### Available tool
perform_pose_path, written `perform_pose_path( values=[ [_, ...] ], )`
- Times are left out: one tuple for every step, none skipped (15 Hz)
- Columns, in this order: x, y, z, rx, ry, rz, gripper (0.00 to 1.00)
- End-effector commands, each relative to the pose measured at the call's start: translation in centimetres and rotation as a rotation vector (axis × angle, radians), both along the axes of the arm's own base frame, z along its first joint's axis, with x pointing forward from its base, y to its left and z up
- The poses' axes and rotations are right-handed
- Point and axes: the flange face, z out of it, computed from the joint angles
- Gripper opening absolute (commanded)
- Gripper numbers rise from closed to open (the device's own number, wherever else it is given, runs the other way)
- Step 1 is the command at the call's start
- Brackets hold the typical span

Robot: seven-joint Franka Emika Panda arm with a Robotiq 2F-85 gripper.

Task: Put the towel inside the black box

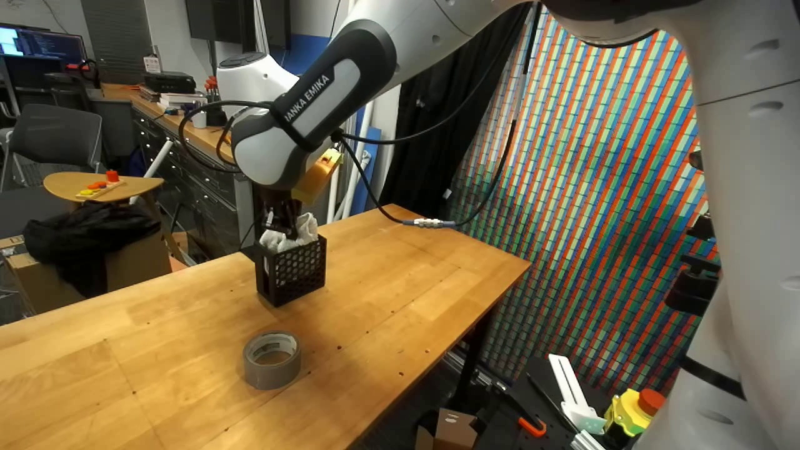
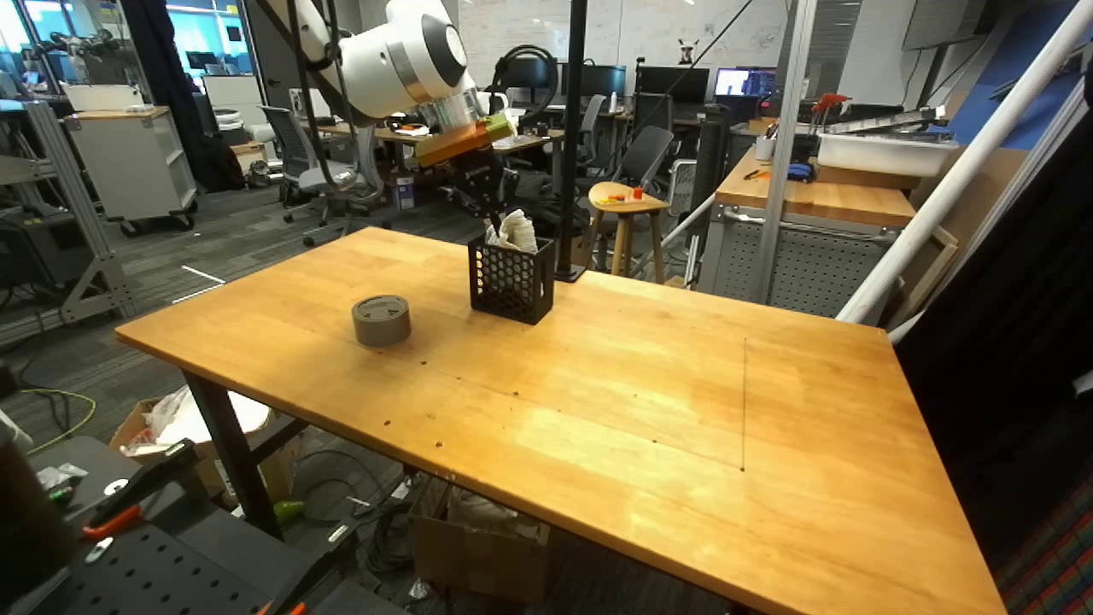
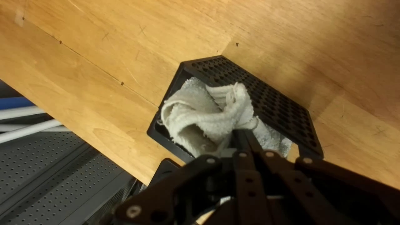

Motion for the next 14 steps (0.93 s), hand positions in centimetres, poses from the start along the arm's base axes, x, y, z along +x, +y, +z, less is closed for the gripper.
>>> perform_pose_path(
  values=[
    [0.7, -0.5, 0.4, -0.001, -0.004, -0.035, 0.03],
    [0.8, -0.7, 0.4, -0.002, -0.005, -0.041, 0.03],
    [0.9, -0.8, 0.4, -0.001, -0.005, -0.048, 0.03],
    [1.0, -0.9, 0.3, 0.0, -0.007, -0.052, 0.03],
    [1.3, -1.0, 0.3, 0.002, -0.009, -0.053, 0.03],
    [1.5, -1.1, 0.2, 0.005, -0.01, -0.055, 0.03],
    [1.8, -1.1, 0.2, 0.009, -0.013, -0.056, 0.03],
    [2.0, -1.1, 0.1, 0.016, -0.014, -0.057, 0.03],
    [2.3, -1.0, -0.1, 0.023, -0.015, -0.059, 0.03],
    [2.6, -0.9, -0.2, 0.032, -0.015, -0.062, 0.03],
    [2.9, -0.6, -0.5, 0.043, -0.013, -0.065, 0.03],
    [3.1, -0.5, -0.8, 0.055, -0.009, -0.069, 0.03],
    [3.3, -0.3, -1.3, 0.065, -0.004, -0.072, 0.03],
    [3.5, -0.2, -1.6, 0.075, 0.002, -0.076, 0.03]
  ],
)
